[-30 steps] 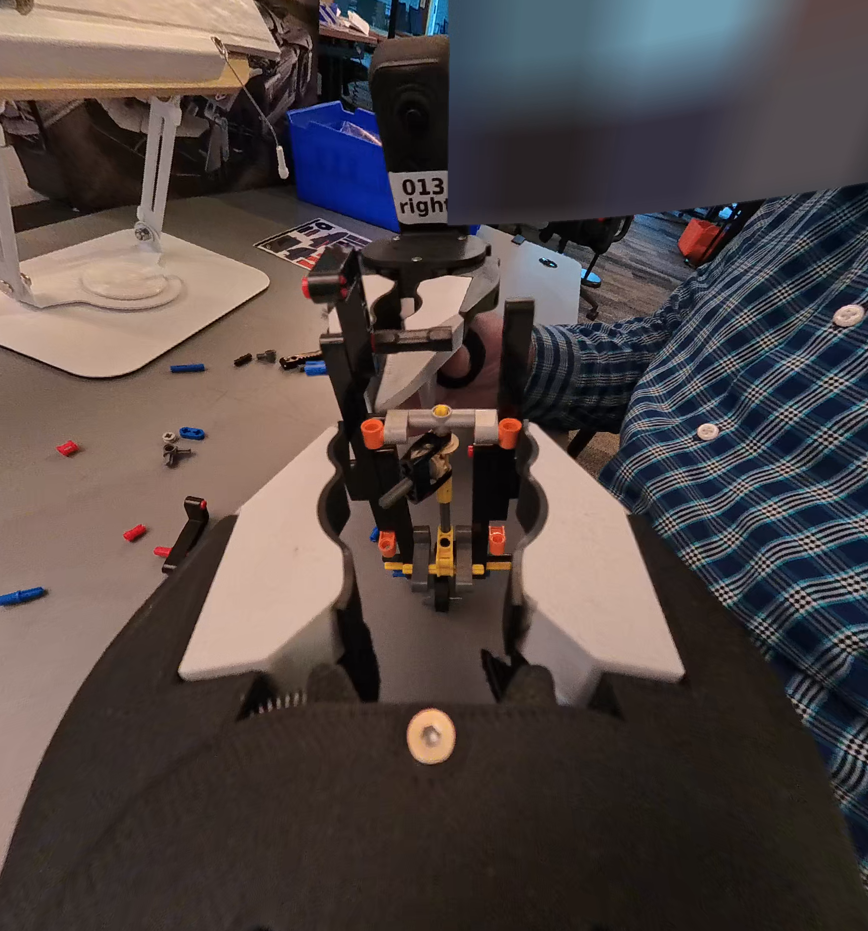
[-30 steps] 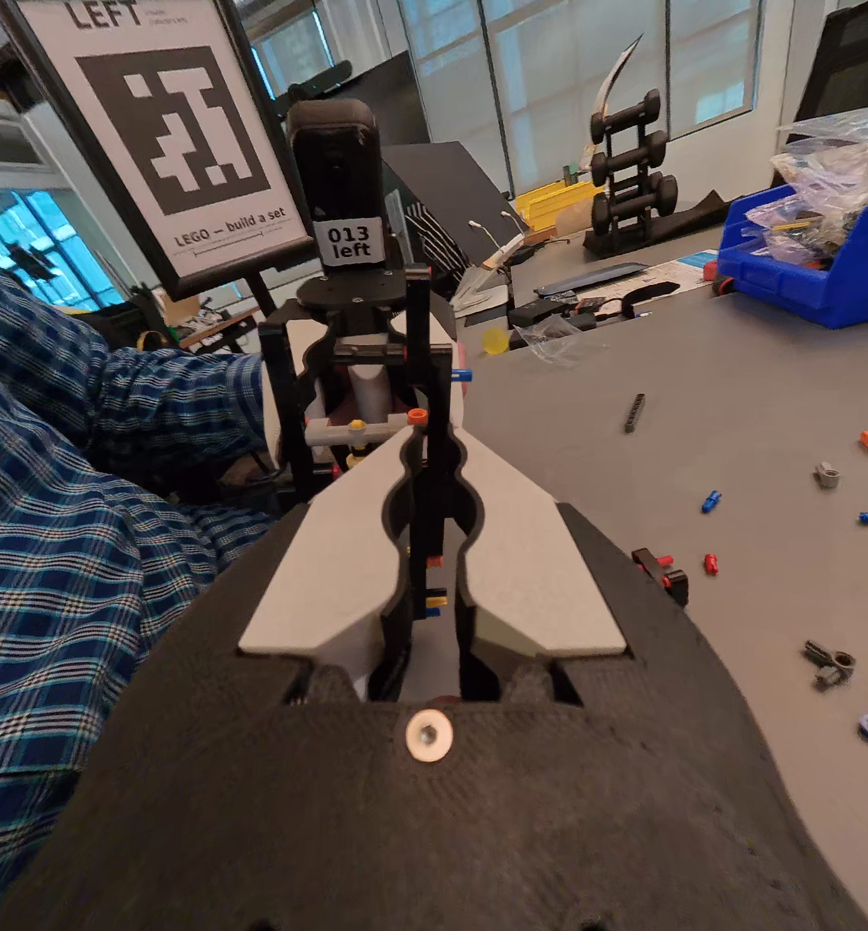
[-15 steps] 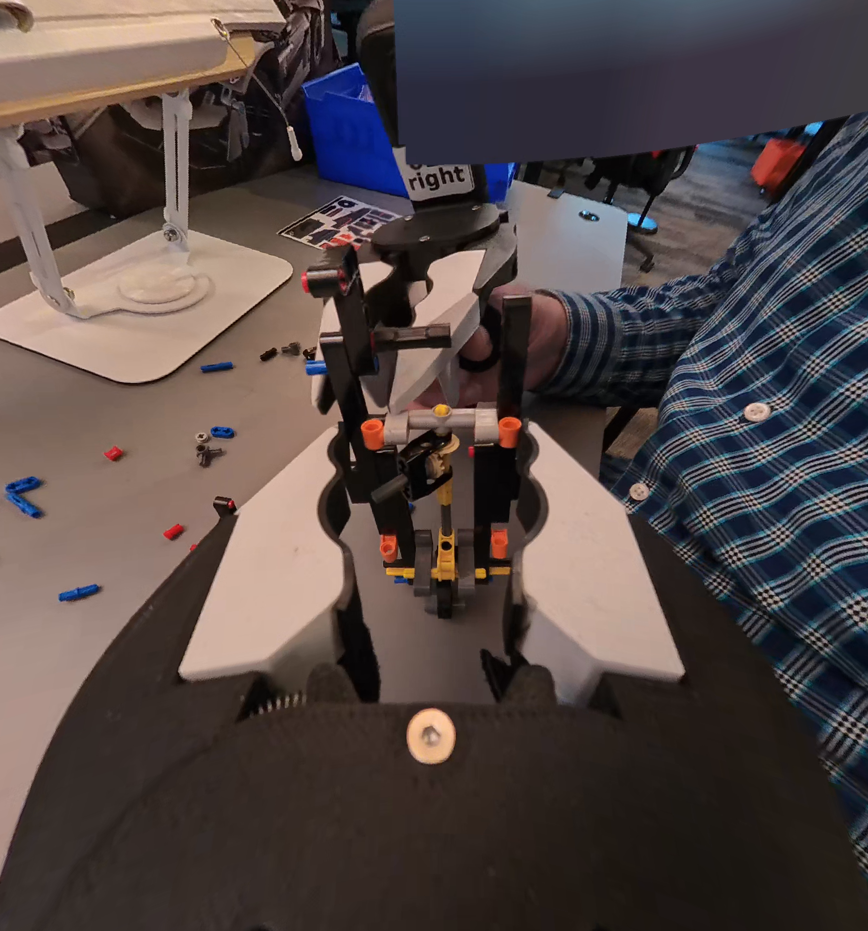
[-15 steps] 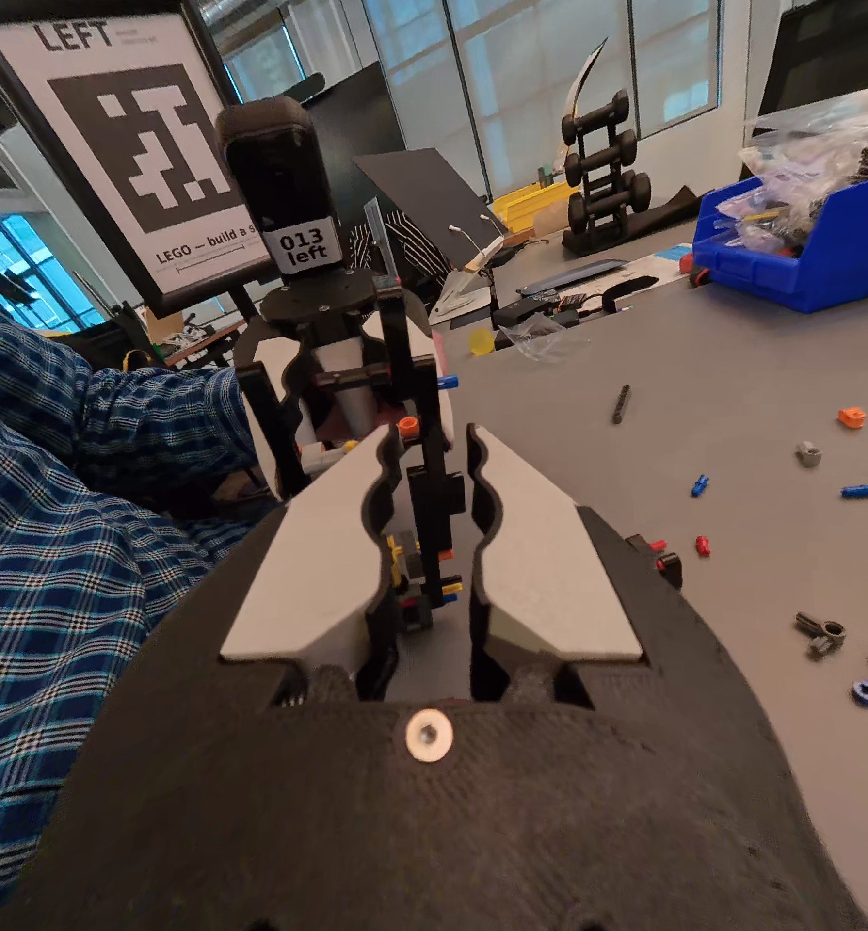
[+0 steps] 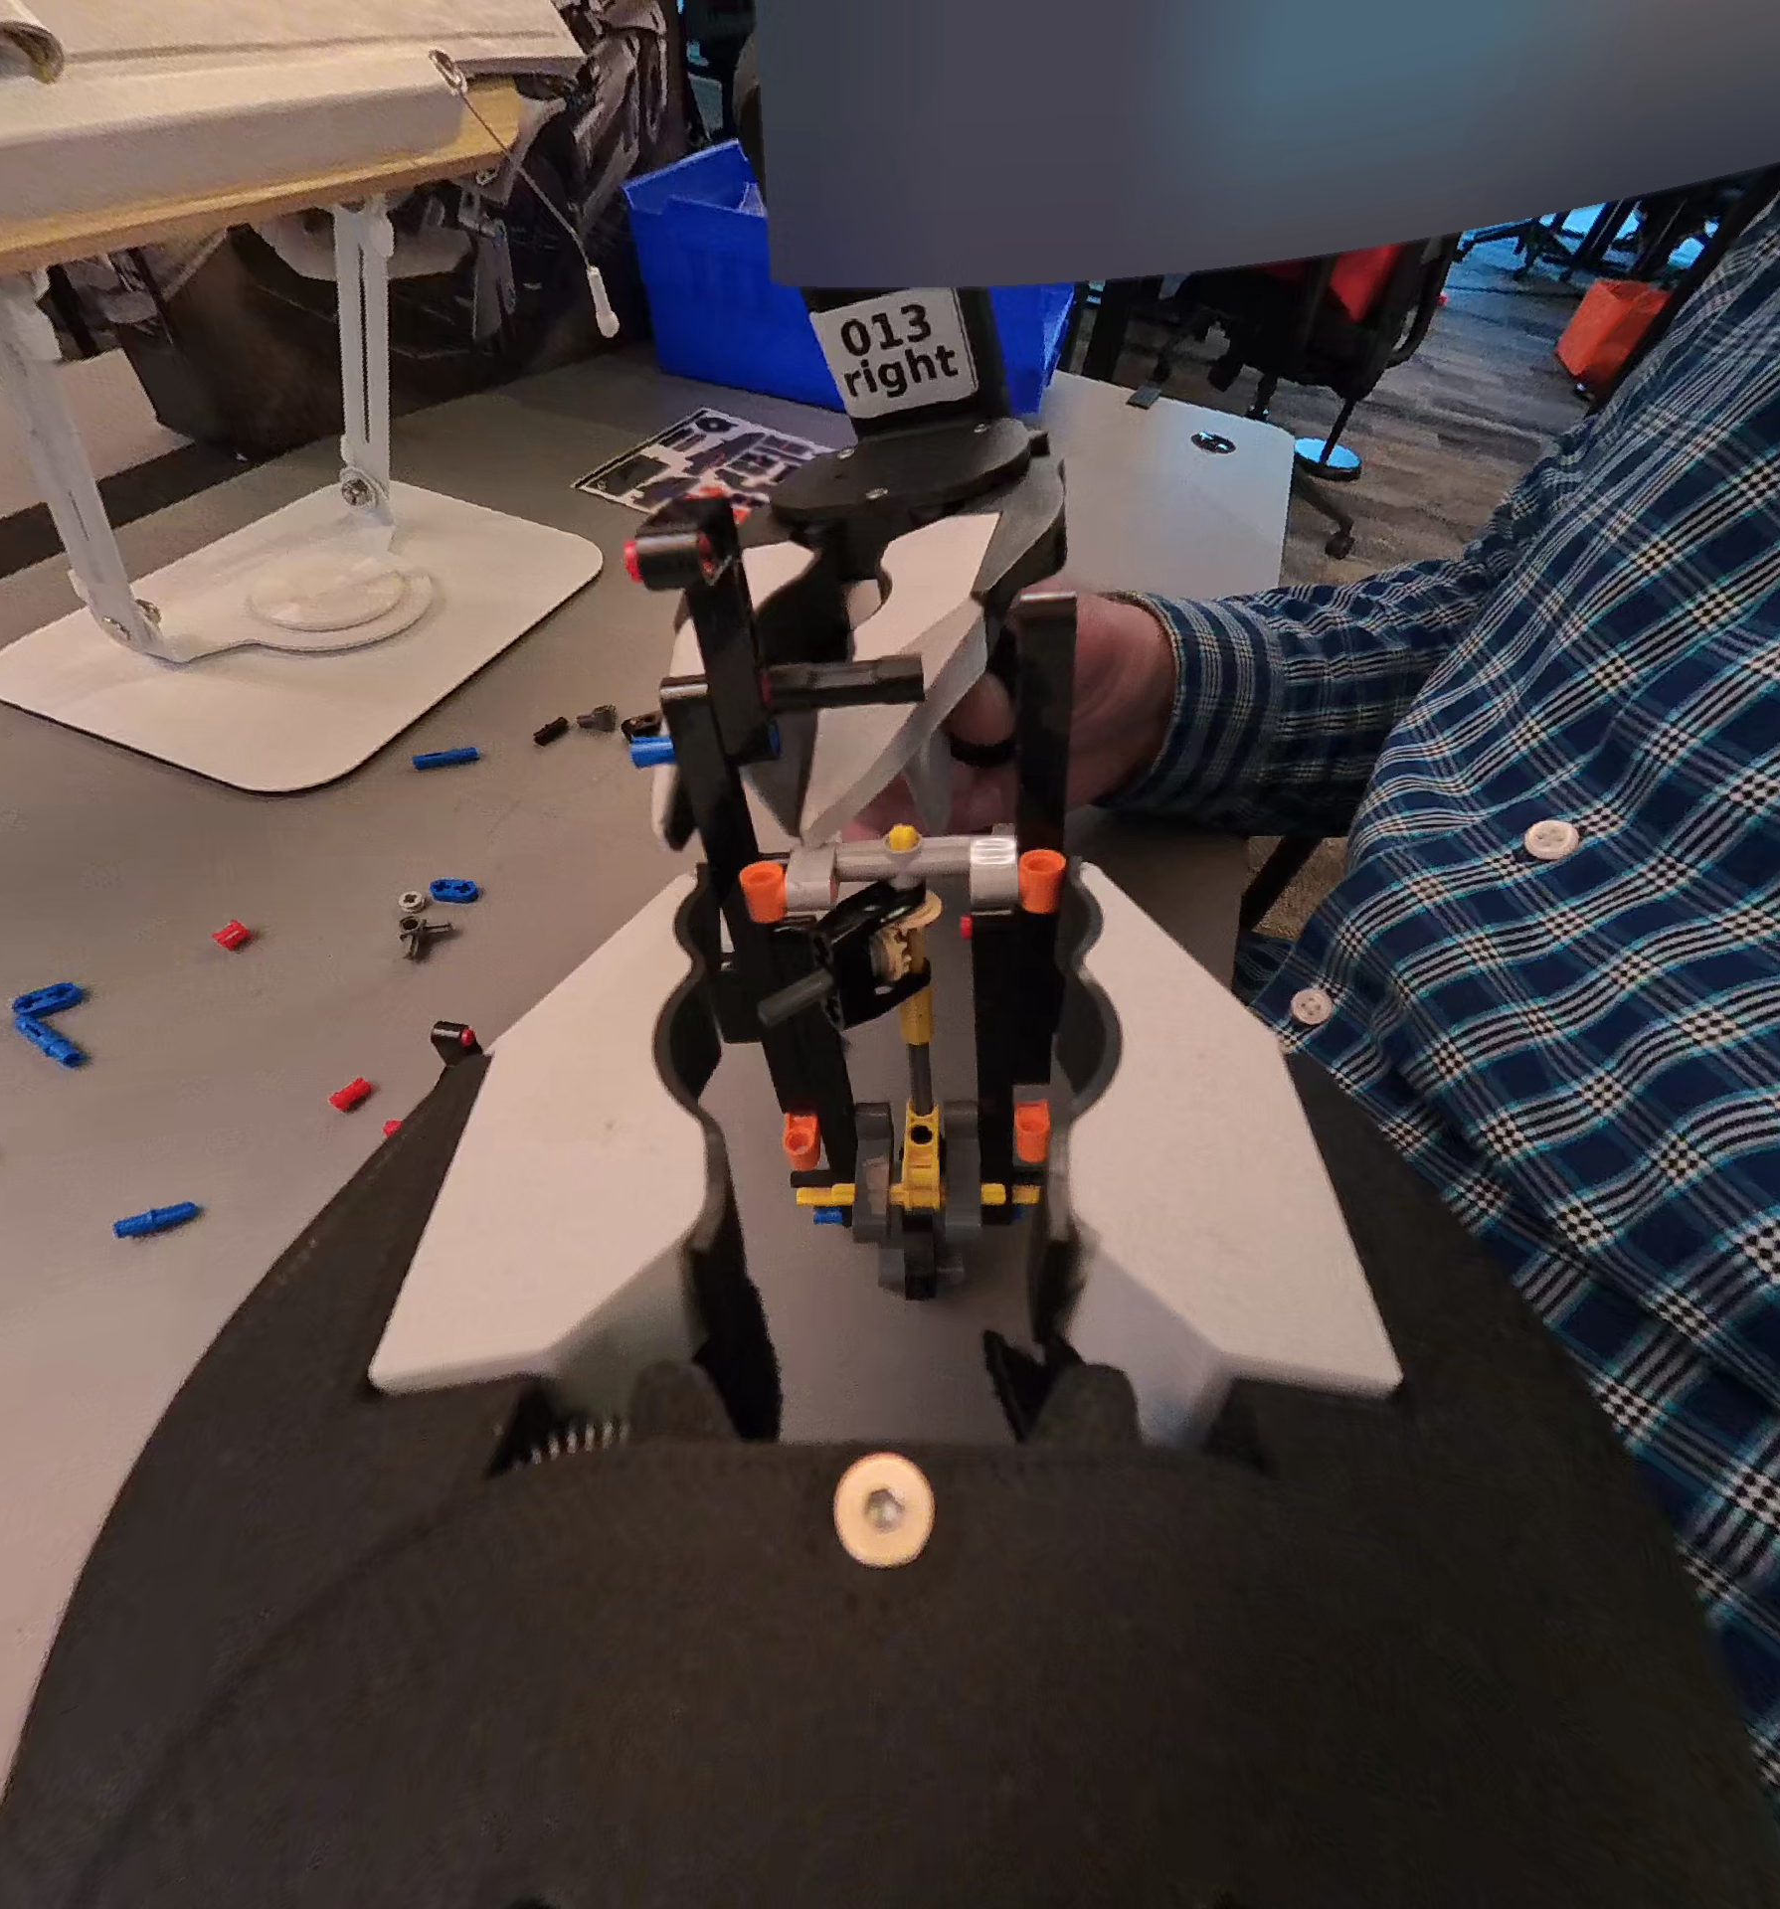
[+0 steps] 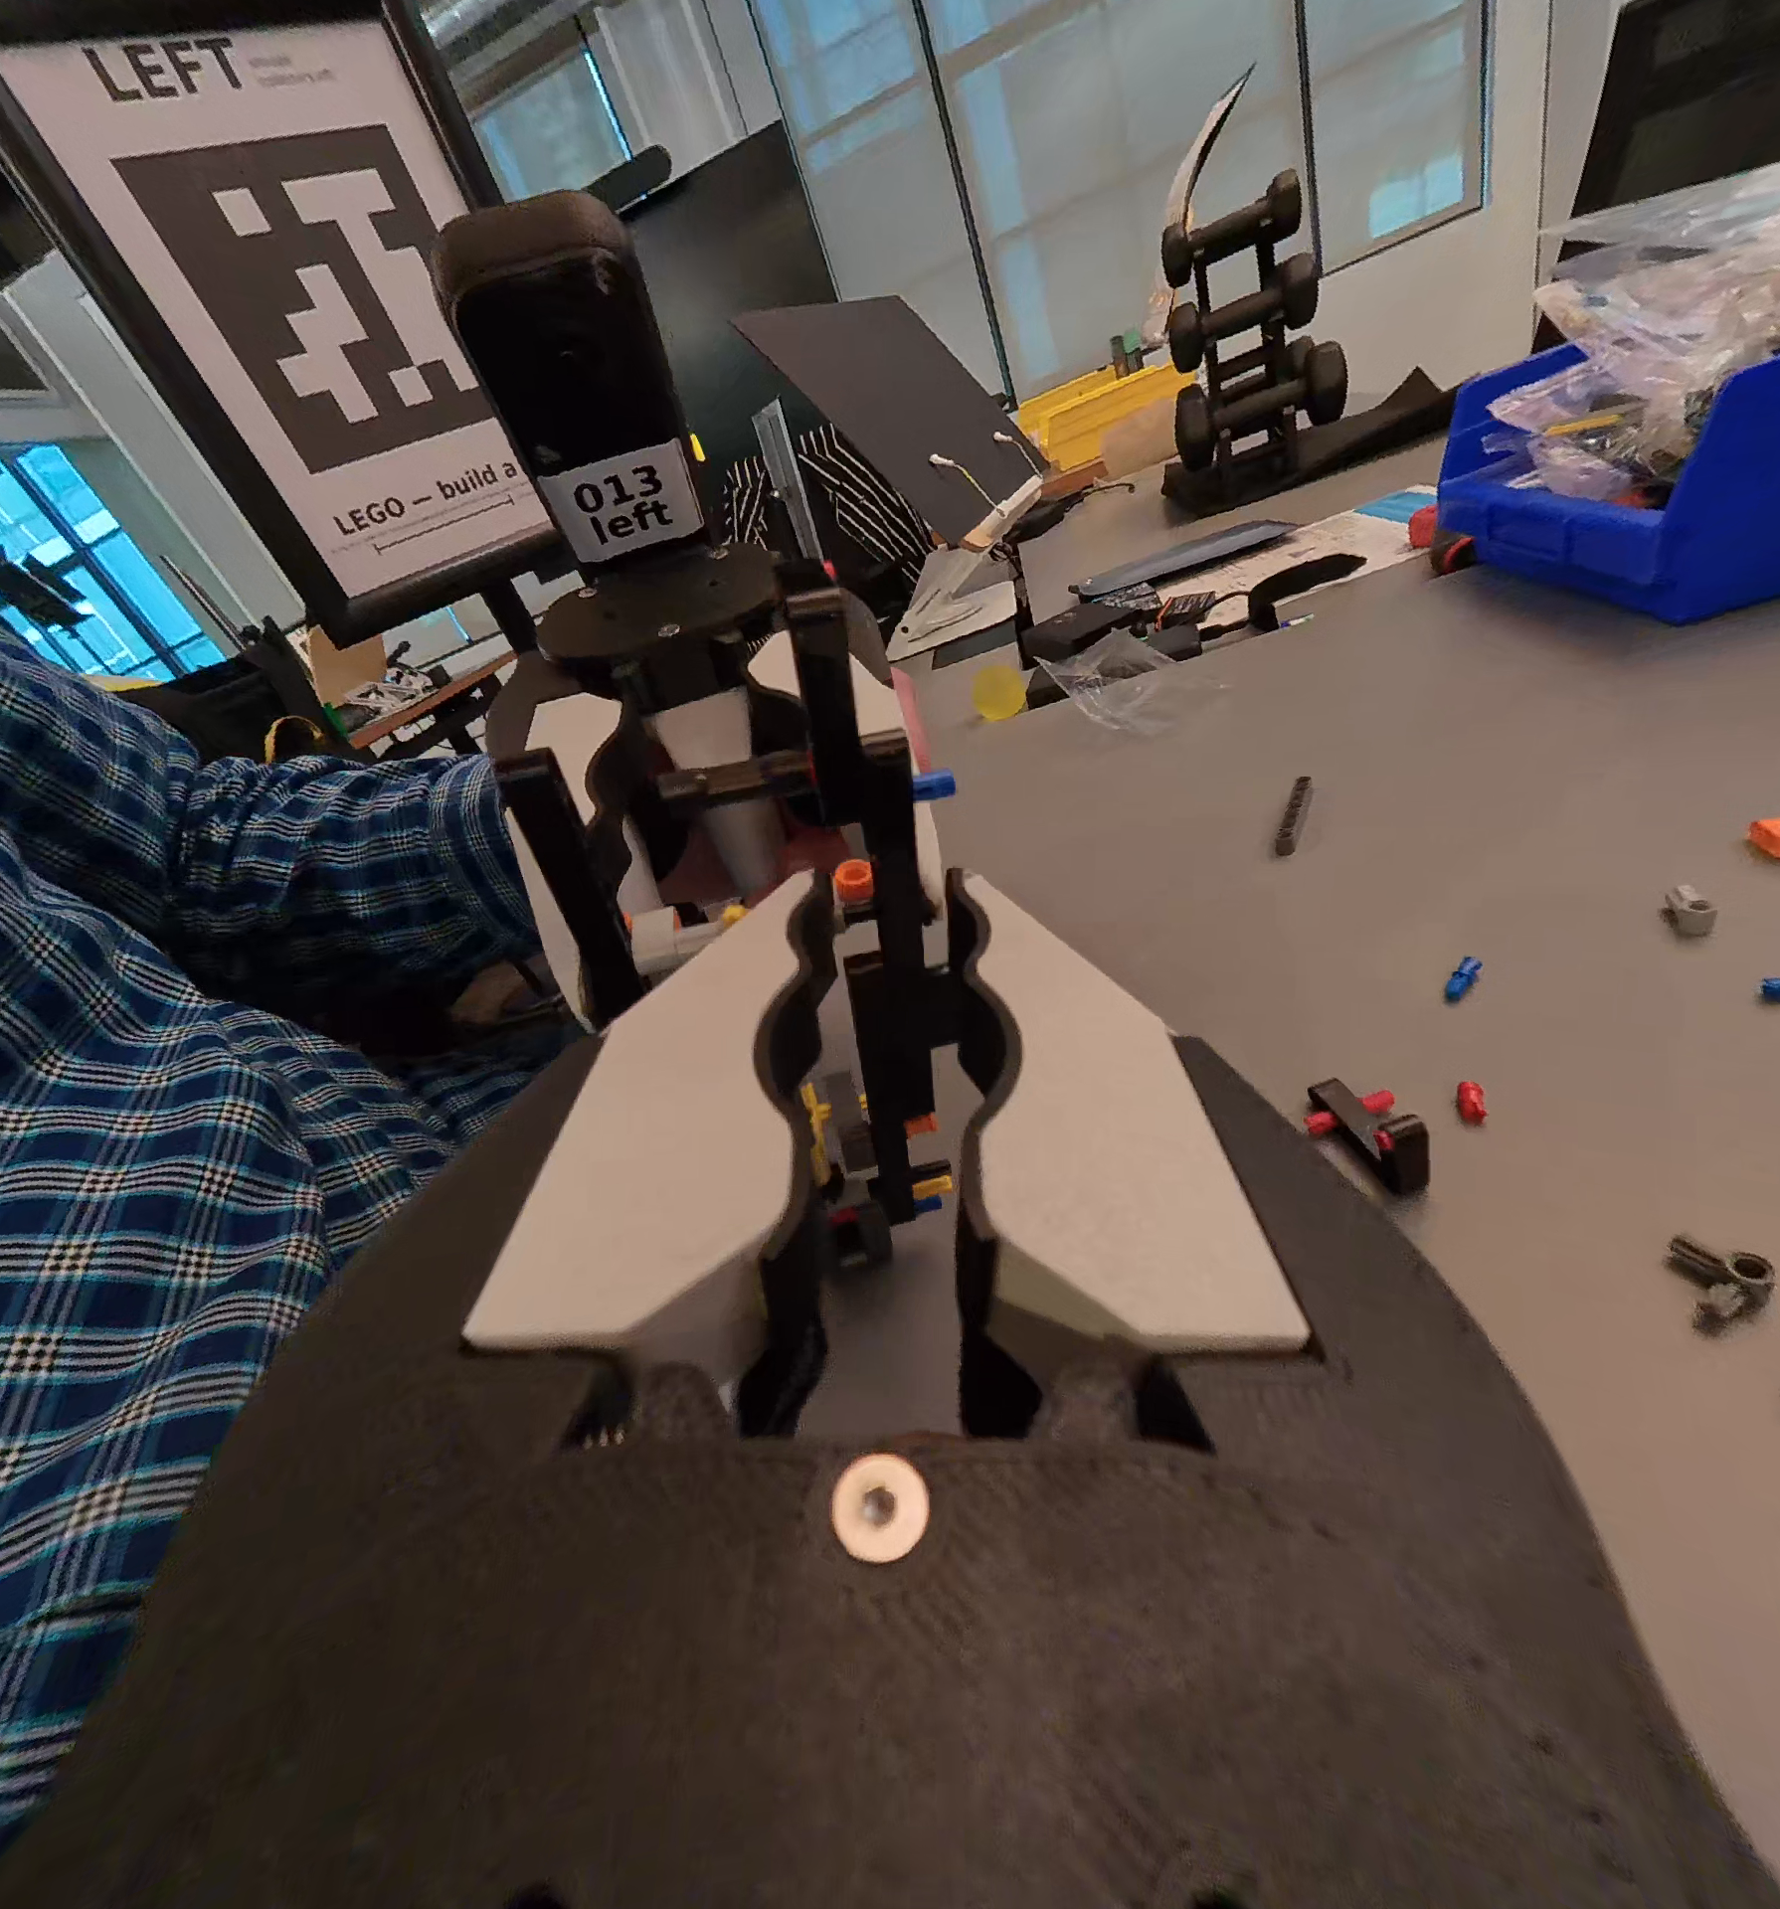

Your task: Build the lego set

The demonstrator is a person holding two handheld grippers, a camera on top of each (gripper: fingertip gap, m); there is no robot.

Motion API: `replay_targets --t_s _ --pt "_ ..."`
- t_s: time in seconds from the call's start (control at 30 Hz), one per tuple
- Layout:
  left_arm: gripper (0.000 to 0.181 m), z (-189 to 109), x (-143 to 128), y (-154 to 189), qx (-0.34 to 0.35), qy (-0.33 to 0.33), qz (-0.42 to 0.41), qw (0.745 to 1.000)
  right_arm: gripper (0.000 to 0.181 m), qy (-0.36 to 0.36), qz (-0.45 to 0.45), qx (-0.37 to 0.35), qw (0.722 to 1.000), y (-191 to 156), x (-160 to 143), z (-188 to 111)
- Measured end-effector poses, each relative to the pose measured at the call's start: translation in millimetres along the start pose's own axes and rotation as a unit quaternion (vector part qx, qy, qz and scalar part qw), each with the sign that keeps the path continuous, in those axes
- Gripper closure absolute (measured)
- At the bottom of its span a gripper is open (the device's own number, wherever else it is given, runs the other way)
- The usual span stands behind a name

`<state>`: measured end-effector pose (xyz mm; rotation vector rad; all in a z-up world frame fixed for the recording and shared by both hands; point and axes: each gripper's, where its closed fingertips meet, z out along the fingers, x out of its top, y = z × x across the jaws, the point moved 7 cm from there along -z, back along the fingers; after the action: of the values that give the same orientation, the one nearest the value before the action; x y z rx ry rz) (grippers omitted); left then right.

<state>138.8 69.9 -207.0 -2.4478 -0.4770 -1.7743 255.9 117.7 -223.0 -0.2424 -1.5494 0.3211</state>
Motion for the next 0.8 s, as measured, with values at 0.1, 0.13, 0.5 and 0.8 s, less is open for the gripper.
replay_targets --t_s 0.1,0.13,0.5,0.8 --pt "0.118 -2 -1 -1 -0.001 0.005 -0.005 1.0 0.153 -0.009 -0.001 0.016 1.0 -1 -2 -4" --pt "0.118 -3 -1 -1 -0.001 0.007 -0.007 1.0 0.148 -0.011 -0.001 0.024 1.0 -3 -3 -4" --pt "0.118 -7 0 -2 -0.012 0.031 -0.025 0.999 0.107 -0.009 0.003 0.091 0.996 -13 -5 2" --pt "0.119 -4 1 -4 -0.019 0.051 -0.043 0.998 0.12 0.002 0.01 0.093 0.996 -13 -4 2"
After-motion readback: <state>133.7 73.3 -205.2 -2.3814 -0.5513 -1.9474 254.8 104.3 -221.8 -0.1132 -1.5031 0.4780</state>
